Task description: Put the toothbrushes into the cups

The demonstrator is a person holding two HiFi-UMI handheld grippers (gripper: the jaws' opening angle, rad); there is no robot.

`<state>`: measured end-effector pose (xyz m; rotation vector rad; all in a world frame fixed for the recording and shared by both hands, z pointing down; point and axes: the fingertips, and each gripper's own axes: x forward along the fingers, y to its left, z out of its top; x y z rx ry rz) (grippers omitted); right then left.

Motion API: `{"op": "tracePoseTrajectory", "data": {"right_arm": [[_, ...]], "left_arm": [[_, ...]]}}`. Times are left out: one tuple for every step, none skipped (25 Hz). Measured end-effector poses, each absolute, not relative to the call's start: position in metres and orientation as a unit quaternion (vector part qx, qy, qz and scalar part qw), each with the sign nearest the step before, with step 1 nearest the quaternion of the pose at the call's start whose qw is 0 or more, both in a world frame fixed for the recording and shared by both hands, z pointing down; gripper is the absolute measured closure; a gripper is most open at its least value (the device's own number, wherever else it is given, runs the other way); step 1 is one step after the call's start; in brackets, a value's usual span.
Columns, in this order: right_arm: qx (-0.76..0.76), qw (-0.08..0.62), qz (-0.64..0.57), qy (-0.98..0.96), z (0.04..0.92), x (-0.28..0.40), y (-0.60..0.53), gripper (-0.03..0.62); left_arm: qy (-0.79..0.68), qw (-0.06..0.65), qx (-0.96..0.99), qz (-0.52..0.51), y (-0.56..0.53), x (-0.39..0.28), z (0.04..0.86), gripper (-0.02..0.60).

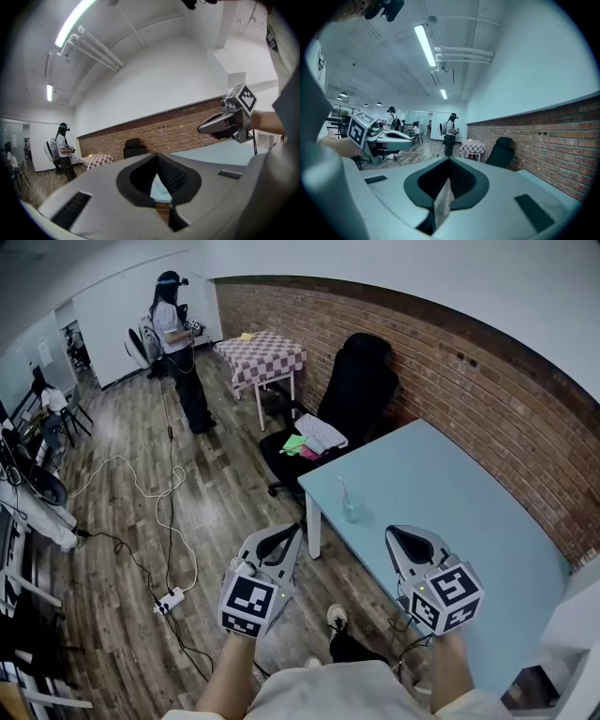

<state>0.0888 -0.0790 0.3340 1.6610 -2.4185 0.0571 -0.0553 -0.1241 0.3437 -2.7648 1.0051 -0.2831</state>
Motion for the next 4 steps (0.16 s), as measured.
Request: {"op": "tracePoseTrajectory", "data": {"right_arm": [[0.562,0.103,0.019,-0.821,0.3347,0.088,-0.0814,0.591],[0.56,0.102,0.019,-0.822,0.3353,0.0868,-0.0838,0.591],[0.559,0.101,0.018,-0.823,0.3358,0.0854,-0.0861,0.591],[0.557,0.1,0.018,-0.824,0.3362,0.0839,-0.0884,0.591]], "left_arm": [[0.339,0.092,-0.931,-0.095,-0.1259,-0.0556,0.3451,0.58],[0.34,0.09,-0.931,-0.096,-0.1279,-0.056,0.3467,0.58],[0.341,0.089,-0.931,-0.096,-0.13,-0.0565,0.3483,0.58],[0.343,0.088,-0.93,-0.097,-0.1321,-0.0571,0.3499,0.58]]}}
